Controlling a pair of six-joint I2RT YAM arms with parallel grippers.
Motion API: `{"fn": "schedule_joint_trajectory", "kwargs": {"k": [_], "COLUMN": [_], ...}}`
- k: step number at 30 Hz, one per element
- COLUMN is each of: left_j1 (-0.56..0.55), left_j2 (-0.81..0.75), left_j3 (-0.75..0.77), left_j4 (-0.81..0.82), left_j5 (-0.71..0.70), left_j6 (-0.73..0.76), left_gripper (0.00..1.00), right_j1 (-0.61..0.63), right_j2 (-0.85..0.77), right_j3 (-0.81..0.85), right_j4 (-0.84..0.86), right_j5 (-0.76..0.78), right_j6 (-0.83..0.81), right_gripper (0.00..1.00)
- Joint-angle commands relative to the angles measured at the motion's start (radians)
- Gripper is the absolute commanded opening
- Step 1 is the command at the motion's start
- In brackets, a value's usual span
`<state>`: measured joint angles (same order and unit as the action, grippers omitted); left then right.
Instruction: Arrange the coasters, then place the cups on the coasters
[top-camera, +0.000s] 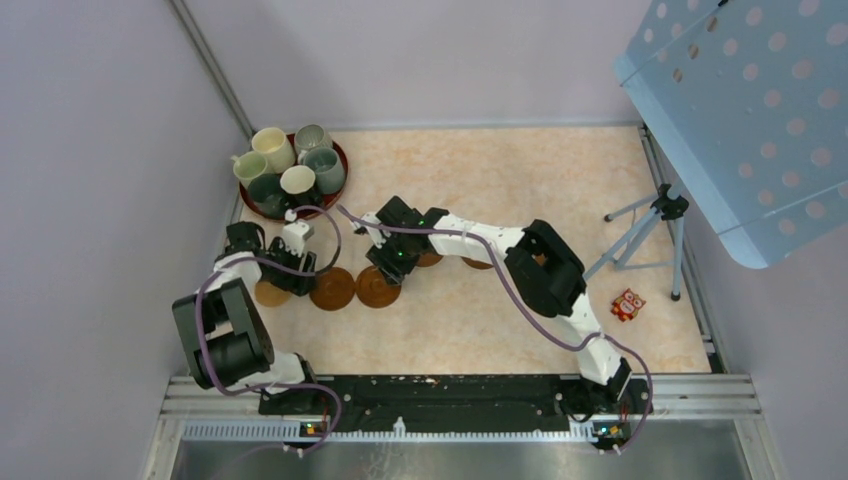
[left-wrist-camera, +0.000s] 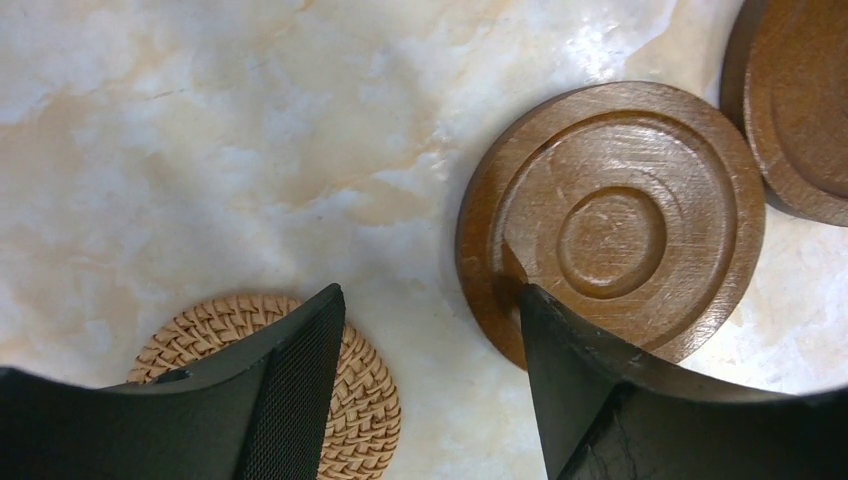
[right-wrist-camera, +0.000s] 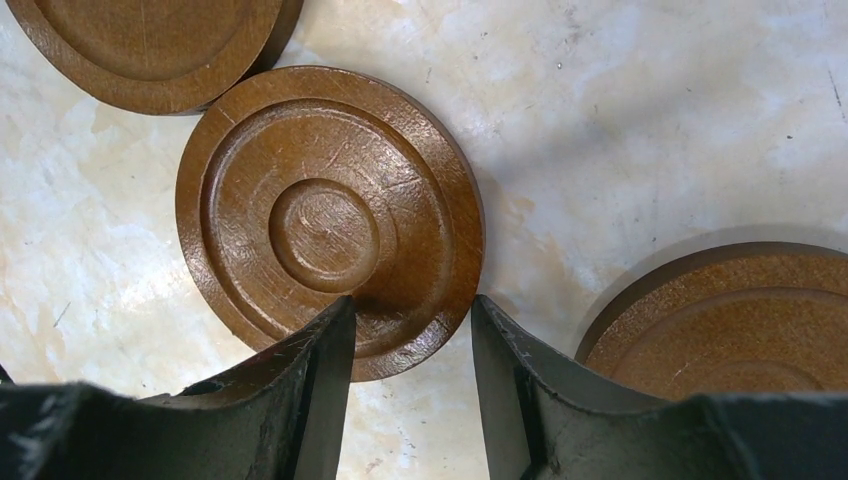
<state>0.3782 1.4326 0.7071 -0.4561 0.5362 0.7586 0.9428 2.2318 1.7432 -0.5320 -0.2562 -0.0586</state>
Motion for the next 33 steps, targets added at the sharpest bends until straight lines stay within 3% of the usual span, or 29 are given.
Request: {"fn": "schedule_joint_trajectory", "kwargs": {"k": [1, 11, 19, 33], "left_j1": [0.053, 0.135, 0.134, 0.085], "left_j2": [0.038, 0.056, 0.028, -0.024], "left_j3": [0.003, 0.025, 0.034, 0.117], "left_j4": [-0.016, -0.036, -0.069, -0.162], "left_j5": [-0.075, -0.066, -0.029, 0.109], "left_j6": [0.078, 0.141, 0.163, 0.172], "left_gripper": [0.7, 0.7, 0.7, 0.81], "right_j1": [0.029, 0.048, 0.048, 0.033], "right_j2": [0.016, 0.059, 0.057, 0.02], "right_j3": [0.022, 0.065, 0.051, 0.01], "right_j4": [0.013, -0.008, -0.023, -0.026], "right_j5": [-0.008, -0.011, 0.004, 0.003], "right_j6": [0.013, 0.026, 0.023, 0.025], "right_gripper": [0.46, 0.46, 0.46, 0.46]}}
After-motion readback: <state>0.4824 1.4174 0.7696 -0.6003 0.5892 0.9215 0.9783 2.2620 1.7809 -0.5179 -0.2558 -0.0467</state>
